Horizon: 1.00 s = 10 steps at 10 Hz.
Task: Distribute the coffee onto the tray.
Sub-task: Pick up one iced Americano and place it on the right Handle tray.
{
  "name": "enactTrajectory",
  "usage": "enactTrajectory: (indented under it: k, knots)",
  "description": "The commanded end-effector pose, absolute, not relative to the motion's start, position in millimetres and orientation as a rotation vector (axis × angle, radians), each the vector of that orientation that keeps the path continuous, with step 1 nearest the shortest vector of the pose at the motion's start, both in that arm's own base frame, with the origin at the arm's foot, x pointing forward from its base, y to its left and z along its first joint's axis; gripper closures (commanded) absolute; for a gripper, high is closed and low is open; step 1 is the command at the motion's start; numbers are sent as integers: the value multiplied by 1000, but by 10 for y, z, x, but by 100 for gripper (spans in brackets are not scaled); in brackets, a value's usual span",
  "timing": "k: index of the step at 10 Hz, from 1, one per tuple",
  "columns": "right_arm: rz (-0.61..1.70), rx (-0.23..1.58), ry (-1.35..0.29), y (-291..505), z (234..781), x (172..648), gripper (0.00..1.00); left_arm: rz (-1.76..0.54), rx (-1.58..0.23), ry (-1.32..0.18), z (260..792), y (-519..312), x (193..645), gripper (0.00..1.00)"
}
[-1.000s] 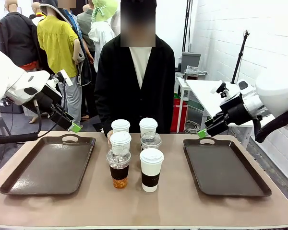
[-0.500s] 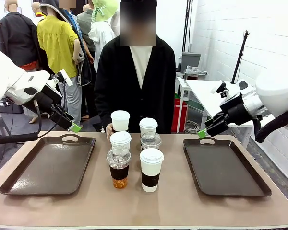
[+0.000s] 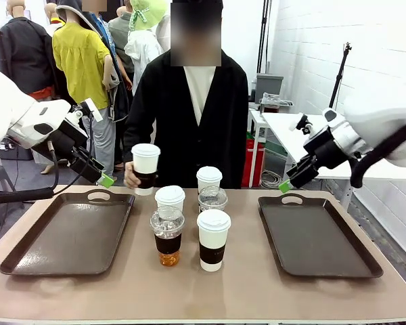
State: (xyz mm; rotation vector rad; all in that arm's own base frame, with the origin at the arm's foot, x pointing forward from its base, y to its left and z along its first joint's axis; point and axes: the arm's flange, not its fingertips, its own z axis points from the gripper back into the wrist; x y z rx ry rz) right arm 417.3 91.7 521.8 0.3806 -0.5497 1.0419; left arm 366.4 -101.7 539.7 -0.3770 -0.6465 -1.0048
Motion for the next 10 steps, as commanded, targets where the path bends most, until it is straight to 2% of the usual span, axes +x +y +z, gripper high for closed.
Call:
enactTrajectory:
  k: [1,3,5,10]
  knots:
    - [1134,287,-476,894,5274,4596,0,-1013,-384,-646,5398,-995,3675,0]
    - [1193,297,-468,836,5116,4870,0,-1013,-384,-646,5398,-995,3675,0]
    - [1286,383,-477,722,4872,5083,0,-1013,-384,-646,5398,-995,3675,0]
    - [1338,606,-652,590,4417,5246,0,-1013,-384,-646,5398,-995,3675,0]
